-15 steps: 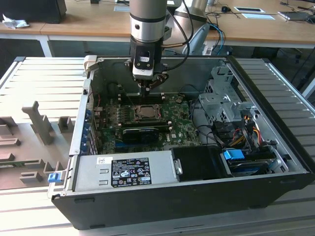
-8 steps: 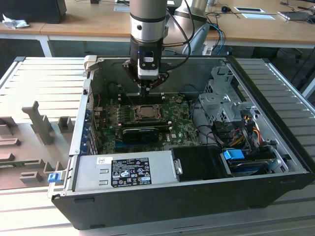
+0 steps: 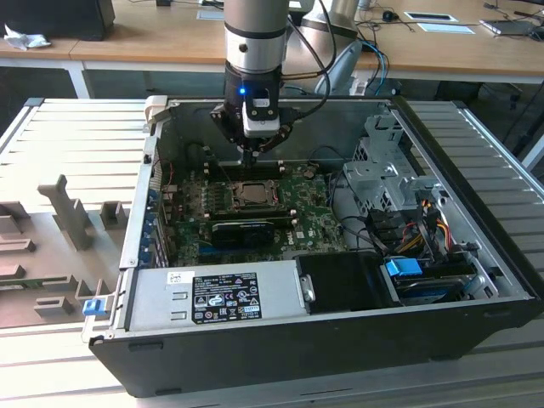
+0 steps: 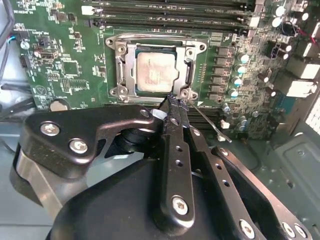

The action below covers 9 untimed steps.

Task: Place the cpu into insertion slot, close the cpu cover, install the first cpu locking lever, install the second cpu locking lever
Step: 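Install the first cpu locking lever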

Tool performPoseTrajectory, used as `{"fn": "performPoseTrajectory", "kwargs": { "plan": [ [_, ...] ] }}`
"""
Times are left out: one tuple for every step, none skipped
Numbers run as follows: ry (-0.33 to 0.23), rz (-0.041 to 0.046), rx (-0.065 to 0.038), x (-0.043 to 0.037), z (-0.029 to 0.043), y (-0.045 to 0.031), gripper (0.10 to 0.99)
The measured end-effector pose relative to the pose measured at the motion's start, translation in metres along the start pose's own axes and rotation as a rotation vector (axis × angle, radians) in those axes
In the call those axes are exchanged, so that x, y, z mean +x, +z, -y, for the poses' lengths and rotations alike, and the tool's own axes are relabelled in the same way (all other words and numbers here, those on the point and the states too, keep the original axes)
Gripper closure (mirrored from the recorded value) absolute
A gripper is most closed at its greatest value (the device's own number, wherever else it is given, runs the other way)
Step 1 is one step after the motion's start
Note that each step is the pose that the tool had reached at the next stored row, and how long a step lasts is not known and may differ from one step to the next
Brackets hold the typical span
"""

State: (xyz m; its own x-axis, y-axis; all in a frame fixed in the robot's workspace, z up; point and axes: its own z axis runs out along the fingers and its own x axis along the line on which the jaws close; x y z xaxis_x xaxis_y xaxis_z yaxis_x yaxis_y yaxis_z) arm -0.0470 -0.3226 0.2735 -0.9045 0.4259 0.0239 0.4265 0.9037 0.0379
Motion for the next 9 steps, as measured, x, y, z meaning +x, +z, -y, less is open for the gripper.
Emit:
{"fn": "performPoseTrajectory", "kwargs": {
  "plan": [
    [-0.018,-0.0007,0.000,0.0000,0.0000,0.0000,0.980],
    [-0.051,-0.0020,0.001,0.0000,0.0000,0.0000,0.980],
    [-0.084,-0.0032,0.002,0.0000,0.0000,0.0001,0.980],
    [-0.107,-0.0040,0.003,0.0000,0.0000,0.0001,0.980],
    [-0.125,-0.0048,0.003,0.0000,0.0000,0.0002,0.980],
    [-0.149,-0.0056,0.004,0.0000,0.0000,0.0001,0.980],
    [-0.157,-0.0059,0.004,0.0000,0.0000,0.0001,0.980],
    [-0.167,-0.0063,0.004,0.0001,0.0001,0.0002,0.980],
    [-0.175,-0.0066,0.004,0.0005,0.0003,0.0002,0.980]
  ]
}}
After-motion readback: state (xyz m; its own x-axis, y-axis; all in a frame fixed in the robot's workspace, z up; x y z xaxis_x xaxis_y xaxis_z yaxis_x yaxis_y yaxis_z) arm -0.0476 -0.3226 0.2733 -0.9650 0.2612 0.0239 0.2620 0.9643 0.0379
